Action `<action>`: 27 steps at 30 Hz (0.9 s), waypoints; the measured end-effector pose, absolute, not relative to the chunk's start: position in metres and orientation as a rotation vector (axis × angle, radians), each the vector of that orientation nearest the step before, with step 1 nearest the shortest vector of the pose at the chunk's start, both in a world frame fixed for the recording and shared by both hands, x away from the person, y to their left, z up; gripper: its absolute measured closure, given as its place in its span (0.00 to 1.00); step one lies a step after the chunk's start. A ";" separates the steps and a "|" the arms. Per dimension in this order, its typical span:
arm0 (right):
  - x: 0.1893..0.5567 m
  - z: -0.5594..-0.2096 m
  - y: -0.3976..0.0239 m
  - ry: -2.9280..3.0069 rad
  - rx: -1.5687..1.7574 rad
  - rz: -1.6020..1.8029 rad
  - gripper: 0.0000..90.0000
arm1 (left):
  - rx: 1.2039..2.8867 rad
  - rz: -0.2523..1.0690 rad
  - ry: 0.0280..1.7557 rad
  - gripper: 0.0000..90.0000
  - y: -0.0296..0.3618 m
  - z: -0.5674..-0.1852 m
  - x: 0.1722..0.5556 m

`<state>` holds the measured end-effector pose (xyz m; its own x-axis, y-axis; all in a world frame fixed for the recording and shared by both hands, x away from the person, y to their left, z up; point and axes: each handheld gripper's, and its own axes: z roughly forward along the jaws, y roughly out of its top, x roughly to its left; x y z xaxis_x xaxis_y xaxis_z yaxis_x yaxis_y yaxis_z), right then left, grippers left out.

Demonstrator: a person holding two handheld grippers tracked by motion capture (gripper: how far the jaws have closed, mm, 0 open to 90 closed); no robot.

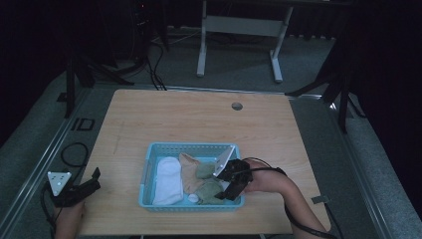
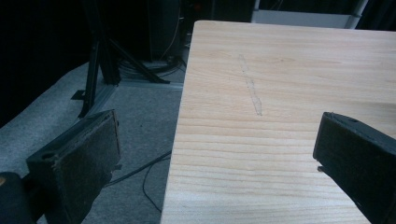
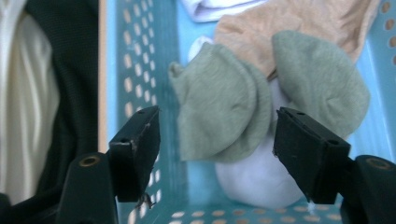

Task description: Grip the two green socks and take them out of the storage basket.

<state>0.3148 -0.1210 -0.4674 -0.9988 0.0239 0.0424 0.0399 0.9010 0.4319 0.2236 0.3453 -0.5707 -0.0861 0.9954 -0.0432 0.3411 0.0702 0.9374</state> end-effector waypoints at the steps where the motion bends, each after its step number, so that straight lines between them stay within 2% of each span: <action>1: 0.315 -0.467 -0.121 -3.028 -0.051 -0.689 0.39 | 1.382 1.036 1.550 0.00 0.345 -0.571 0.224; 8: 0.321 -0.476 -0.110 -3.033 -0.026 -0.670 0.48 | 1.380 1.034 1.548 0.00 0.345 -0.571 0.224; 27: 0.325 -0.495 -0.091 -3.069 0.022 -0.538 0.55 | 1.379 1.033 1.548 0.00 0.345 -0.571 0.224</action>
